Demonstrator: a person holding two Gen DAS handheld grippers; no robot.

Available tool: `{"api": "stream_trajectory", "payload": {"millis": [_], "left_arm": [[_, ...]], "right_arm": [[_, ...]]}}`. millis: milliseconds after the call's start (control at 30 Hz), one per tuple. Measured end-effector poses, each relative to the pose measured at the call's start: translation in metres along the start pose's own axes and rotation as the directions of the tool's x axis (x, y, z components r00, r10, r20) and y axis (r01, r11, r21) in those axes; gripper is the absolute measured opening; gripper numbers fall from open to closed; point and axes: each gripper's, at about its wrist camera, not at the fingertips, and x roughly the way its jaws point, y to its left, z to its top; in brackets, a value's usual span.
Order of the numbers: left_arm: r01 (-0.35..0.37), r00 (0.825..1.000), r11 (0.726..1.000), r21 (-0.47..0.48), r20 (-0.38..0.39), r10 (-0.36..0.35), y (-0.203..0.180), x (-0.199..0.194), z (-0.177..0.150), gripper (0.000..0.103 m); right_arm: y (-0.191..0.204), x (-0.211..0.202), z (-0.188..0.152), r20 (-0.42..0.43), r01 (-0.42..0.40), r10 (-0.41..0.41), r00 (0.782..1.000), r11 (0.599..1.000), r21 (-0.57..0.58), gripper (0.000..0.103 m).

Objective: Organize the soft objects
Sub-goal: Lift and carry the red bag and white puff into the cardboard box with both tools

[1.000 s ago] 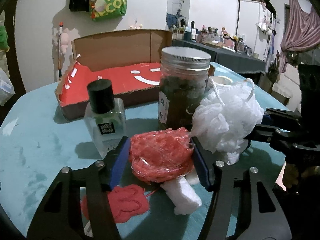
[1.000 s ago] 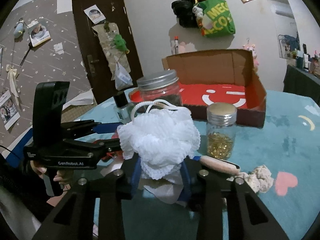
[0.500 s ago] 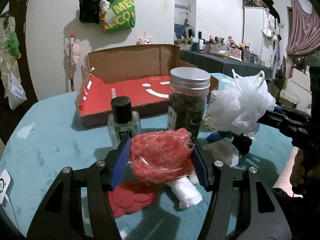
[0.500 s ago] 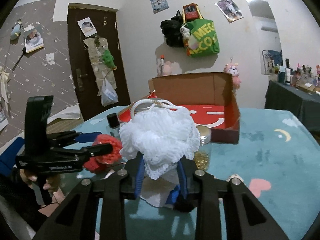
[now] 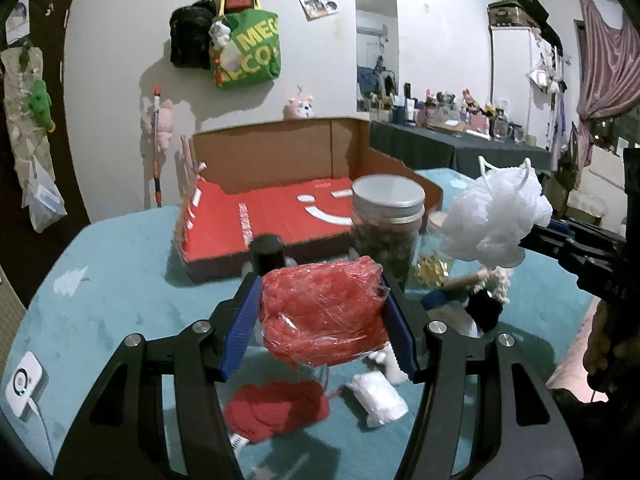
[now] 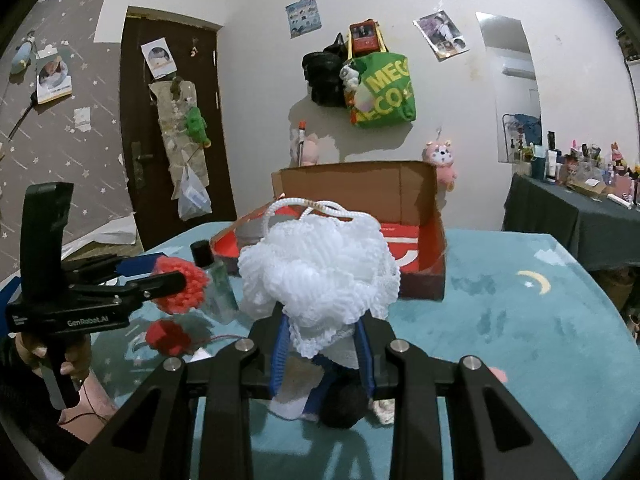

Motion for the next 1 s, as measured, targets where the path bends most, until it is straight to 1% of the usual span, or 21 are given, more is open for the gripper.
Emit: {"api": "stream_trajectory", "payload": {"millis": [300, 467, 633, 733, 833, 1000], "left_arm": [[-0.035, 0.997, 0.999, -0.007, 0.065, 0.035, 0.017, -0.007, 0.031, 0.057], [-0.046, 0.997, 0.999, 0.019, 0.068, 0.044, 0.021, 0.003, 0.052, 0.057], [-0.033, 0.998, 0.998, 0.052, 0.046, 0.031, 0.024, 0.02, 0.073, 0.057], [-0.017, 1.0, 0.998, 0.068, 0.023, 0.016, 0.026, 0.03, 0.081, 0.057], [0.012, 1.0, 0.997, 0.077, -0.014, -0.01, 0.029, 0.044, 0.09, 0.057], [0.064, 0.994, 0.995, 0.075, -0.089, -0.057, 0.039, 0.069, 0.103, 0.057]], "right_arm": [[-0.009, 0.002, 0.026, 0.052, 0.038, -0.037, 0.998, 0.999, -0.018, 0.031], [-0.018, 0.013, 0.045, 0.063, 0.034, -0.033, 0.997, 0.999, -0.025, 0.031], [-0.026, 0.033, 0.058, 0.023, 0.045, -0.044, 0.999, 0.998, -0.051, 0.032], [-0.031, 0.045, 0.065, -0.007, 0.028, -0.028, 1.0, 0.998, -0.053, 0.032], [-0.035, 0.057, 0.073, -0.041, 0.019, -0.021, 0.999, 0.998, -0.061, 0.032], [-0.041, 0.086, 0.084, -0.133, -0.002, -0.005, 0.991, 0.999, -0.054, 0.032]]}}
